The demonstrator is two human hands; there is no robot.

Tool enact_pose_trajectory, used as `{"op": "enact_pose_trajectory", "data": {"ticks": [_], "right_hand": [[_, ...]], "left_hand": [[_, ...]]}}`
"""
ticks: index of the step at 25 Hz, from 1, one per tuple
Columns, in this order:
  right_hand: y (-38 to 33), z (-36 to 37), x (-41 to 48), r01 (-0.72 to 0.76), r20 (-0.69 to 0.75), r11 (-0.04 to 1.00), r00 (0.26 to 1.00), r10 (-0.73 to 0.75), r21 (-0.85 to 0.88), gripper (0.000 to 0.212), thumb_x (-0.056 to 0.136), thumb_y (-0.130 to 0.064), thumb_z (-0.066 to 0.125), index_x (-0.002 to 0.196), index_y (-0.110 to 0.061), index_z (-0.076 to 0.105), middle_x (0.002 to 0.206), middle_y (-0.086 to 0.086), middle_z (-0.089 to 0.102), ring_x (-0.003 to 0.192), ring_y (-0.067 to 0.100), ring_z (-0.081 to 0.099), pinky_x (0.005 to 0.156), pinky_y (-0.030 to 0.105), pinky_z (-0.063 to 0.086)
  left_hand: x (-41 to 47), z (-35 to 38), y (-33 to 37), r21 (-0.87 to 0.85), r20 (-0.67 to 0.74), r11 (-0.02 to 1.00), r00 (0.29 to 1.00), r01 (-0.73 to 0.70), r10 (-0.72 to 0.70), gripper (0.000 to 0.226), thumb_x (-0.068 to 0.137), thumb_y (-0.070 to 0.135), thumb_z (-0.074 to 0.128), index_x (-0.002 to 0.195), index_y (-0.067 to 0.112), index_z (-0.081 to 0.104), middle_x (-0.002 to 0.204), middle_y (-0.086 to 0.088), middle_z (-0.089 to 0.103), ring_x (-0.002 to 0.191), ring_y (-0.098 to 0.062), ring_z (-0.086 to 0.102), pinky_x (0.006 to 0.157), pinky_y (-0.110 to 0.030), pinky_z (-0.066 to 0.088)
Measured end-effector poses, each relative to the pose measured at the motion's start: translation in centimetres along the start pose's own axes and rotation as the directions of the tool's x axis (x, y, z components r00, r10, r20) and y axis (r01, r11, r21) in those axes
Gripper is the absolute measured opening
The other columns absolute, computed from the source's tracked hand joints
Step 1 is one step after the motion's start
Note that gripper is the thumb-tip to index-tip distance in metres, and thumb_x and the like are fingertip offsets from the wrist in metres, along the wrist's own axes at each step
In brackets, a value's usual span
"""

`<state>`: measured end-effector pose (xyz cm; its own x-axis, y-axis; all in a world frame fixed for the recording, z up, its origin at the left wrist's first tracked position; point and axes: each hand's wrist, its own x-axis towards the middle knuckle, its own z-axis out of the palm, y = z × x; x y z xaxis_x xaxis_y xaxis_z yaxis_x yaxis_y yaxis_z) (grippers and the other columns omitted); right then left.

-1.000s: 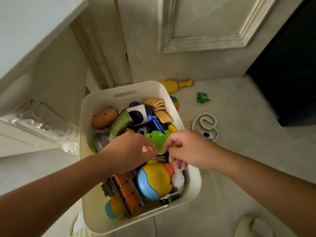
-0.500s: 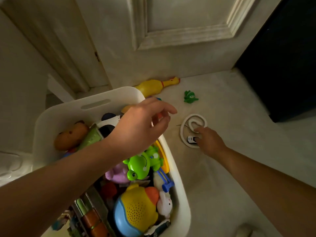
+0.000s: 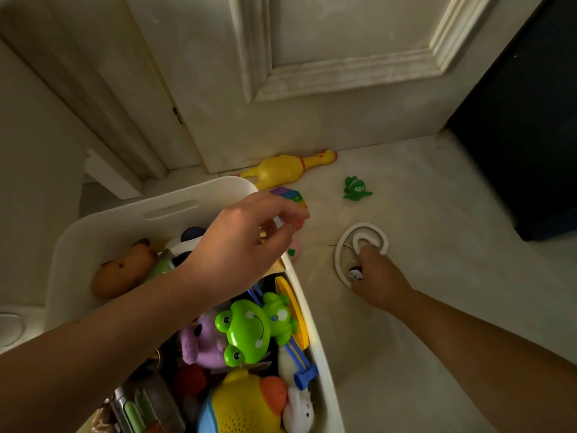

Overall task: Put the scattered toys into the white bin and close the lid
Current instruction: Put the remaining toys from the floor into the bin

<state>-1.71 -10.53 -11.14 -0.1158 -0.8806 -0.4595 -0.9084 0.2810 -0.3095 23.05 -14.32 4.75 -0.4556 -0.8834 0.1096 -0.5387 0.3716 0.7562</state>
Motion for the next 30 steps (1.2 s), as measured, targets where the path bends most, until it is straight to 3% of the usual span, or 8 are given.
{"op": "enact_pose_trajectory", "data": {"ticks": [5,10,12,14,18,22,24,30], "right_hand": [[-0.6,-1.7,2.2,-0.073,-0.162,0.956,0.979,0.122,0.284,0.007,0.088,-0.009,0.050,0.088,-0.015,0.049,0.098,0.006,0.044,0.080,0.028,0.051,0.067,0.029,0.035],[-0.6,-2.9,4.3,-0.108,-0.165,0.892,0.966,0.197,0.438,0.026,0.093,-0.015,0.041,0.084,-0.022,0.064,0.105,0.011,0.066,0.082,0.025,0.056,0.069,0.029,0.040],[-1.1,-3.0,4.7,-0.202,-0.120,0.911,0.958,0.260,0.359,0.030,0.094,-0.042,0.041,0.102,-0.020,0.059,0.116,0.011,0.057,0.094,0.028,0.056,0.079,0.034,0.043],[-1.6,-2.4,4.4,-0.265,-0.043,0.958,0.962,0.270,0.107,0.073,0.079,-0.071,0.050,0.132,-0.021,0.042,0.132,0.011,0.042,0.114,0.031,0.053,0.089,0.040,0.043],[-2.1,-0.7,3.9,-0.150,0.024,0.984,0.988,0.153,-0.099,0.089,0.083,-0.052,0.063,0.152,-0.027,0.012,0.153,0.013,0.020,0.133,0.032,0.039,0.099,0.041,0.041],[-0.6,-2.3,4.4,-0.087,0.023,0.996,0.996,0.087,0.009,0.054,0.087,-0.028,0.061,0.137,-0.024,0.042,0.133,0.003,0.054,0.119,0.025,0.053,0.092,0.034,0.044],[-0.4,-4.3,3.9,-0.082,0.023,0.952,0.997,0.078,0.296,0.037,0.081,-0.027,0.067,0.117,-0.026,0.060,0.117,-0.002,0.063,0.105,0.021,0.060,0.082,0.031,0.048],[-5.8,-11.0,0.2,-0.051,0.126,0.459,0.983,-0.133,0.887,0.024,0.056,-0.009,0.050,0.077,-0.012,0.062,0.055,0.000,0.055,0.045,0.010,0.045,0.044,0.020,0.027]], "left_hand": [[0.6,0.2,-0.3,0.018,0.000,0.999,0.999,0.034,-0.034,0.023,0.089,0.008,0.063,0.102,0.027,0.070,0.097,0.012,0.065,0.082,-0.012,0.060,0.064,-0.010,0.043],[2.1,0.5,-0.3,0.042,-0.021,0.999,0.999,0.027,-0.026,0.024,0.090,0.009,0.061,0.101,0.029,0.069,0.095,0.012,0.064,0.082,-0.008,0.059,0.065,-0.009,0.042],[3.1,0.6,0.0,0.046,-0.023,0.999,1.000,-0.019,0.020,0.023,0.091,0.009,0.060,0.103,0.027,0.069,0.095,0.009,0.064,0.082,-0.007,0.059,0.065,-0.008,0.041],[4.1,0.9,0.7,0.051,-0.026,0.996,0.997,-0.067,0.069,0.022,0.092,0.010,0.059,0.105,0.025,0.069,0.095,0.008,0.063,0.082,-0.008,0.058,0.064,-0.008,0.042],[5.9,1.9,1.7,0.121,0.063,0.991,0.997,-0.050,0.043,0.028,0.091,0.016,0.059,0.116,0.028,0.063,0.107,0.010,0.058,0.082,-0.005,0.059,0.069,-0.011,0.044],[6.4,3.7,2.5,0.249,0.303,0.969,0.950,0.004,-0.082,0.051,0.091,0.030,0.061,0.138,0.034,0.042,0.134,0.009,0.045,0.106,-0.006,0.057,0.087,-0.021,0.045],[6.4,4.5,2.3,0.263,0.386,0.964,0.911,0.042,-0.144,0.073,0.086,0.037,0.067,0.148,0.033,0.027,0.146,0.006,0.035,0.125,-0.011,0.046,0.097,-0.021,0.038],[7.8,6.0,1.7,0.211,0.495,0.967,0.838,0.143,-0.231,0.123,0.063,0.053,0.082,0.153,0.035,0.001,0.158,0.006,0.016,0.141,-0.014,0.027,0.104,-0.022,0.026]]}}
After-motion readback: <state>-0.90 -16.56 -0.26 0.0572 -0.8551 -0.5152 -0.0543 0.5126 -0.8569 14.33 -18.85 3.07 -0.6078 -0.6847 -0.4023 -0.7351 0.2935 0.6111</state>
